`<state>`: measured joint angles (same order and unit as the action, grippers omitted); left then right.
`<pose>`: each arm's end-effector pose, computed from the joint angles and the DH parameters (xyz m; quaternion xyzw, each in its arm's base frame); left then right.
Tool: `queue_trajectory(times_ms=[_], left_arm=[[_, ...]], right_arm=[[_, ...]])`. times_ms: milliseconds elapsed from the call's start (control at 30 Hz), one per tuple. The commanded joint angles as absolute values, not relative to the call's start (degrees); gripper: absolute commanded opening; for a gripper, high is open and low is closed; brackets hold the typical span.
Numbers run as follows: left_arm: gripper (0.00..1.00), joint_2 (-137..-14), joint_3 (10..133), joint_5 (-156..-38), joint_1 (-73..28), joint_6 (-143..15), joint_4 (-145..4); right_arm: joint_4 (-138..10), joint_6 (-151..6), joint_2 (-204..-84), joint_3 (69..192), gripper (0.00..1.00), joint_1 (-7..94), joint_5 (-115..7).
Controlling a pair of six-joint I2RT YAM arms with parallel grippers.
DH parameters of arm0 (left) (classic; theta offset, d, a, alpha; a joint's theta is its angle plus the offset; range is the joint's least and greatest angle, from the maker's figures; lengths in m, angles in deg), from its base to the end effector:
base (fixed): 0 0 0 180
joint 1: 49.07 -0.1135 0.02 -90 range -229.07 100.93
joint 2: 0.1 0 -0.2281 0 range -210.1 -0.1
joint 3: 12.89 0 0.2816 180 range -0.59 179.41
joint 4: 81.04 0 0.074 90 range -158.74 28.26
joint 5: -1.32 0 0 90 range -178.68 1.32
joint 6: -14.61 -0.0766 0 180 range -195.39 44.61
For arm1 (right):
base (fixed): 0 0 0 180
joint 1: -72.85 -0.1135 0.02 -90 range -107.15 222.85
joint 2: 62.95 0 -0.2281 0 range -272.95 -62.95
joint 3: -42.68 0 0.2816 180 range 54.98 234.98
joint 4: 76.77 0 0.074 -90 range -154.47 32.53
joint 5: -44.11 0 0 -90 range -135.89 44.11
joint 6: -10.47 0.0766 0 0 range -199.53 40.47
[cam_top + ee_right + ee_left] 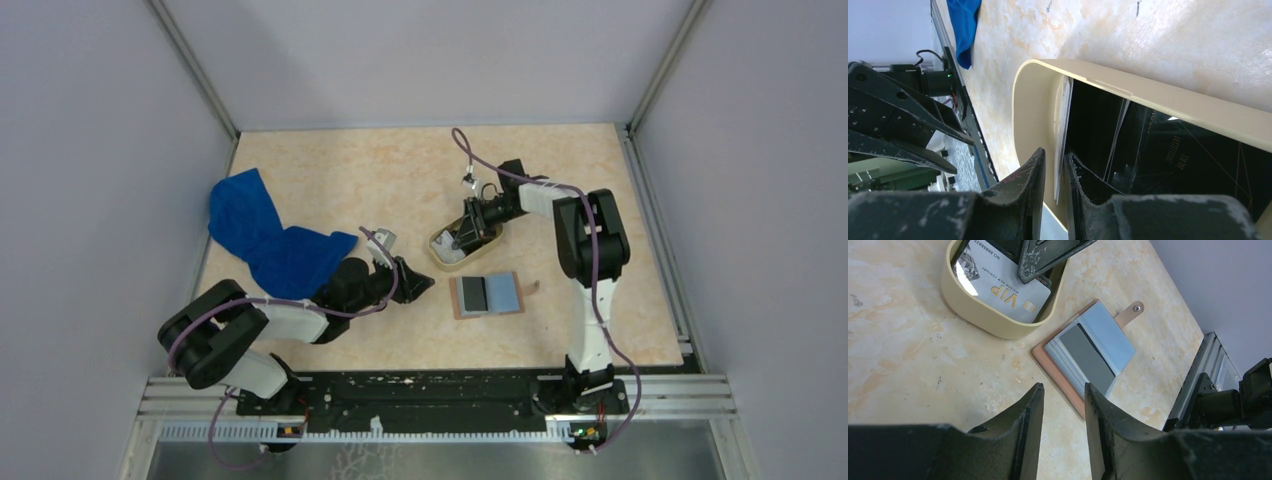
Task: Put the credit cards into the card holder
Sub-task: Pick up the credit card from the storage box.
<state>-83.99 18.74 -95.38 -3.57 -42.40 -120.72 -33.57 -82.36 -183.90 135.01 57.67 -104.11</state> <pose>0.2141 -0.2306 0.0849 0.1212 0.7704 -0.4303 0.4546 0.3885 0.1729 0.0656 -0.2109 0.8401 0.4924 0.0856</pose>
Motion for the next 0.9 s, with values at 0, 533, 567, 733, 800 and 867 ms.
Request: queue_trajectory(times_ms=[0,533,567,733,800,867], left_arm=[[0.42,-84.3,18.0,-96.1,-3.9,-42.1,-123.3],[0.42,-84.3,17.9,-96.3,-4.1,-42.0,-123.4],[0.42,-84.3,17.9,-96.3,-4.0,-42.0,-123.5],[0.42,-84.3,17.8,-96.4,-4.1,-41.9,-123.5],[0.42,-84.3,17.8,-96.4,-4.0,-41.9,-123.6],[0.42,-84.3,17.8,-96.4,-4.0,-41.9,-123.6]], right_arm=[[-34.4,-82.3,-181.0,136.5,0.19,58.7,-107.1],[-34.2,-82.2,-181.1,136.2,0.15,59.8,-108.0],[-34.2,-82.2,-181.1,136.2,0.15,59.9,-108.1],[-34.1,-82.2,-181.0,136.1,0.11,60.1,-108.2],[-34.0,-82.2,-181.0,136.1,0.09,60.1,-108.2],[-34.0,-82.2,-181.1,136.1,0.07,60.1,-108.2]])
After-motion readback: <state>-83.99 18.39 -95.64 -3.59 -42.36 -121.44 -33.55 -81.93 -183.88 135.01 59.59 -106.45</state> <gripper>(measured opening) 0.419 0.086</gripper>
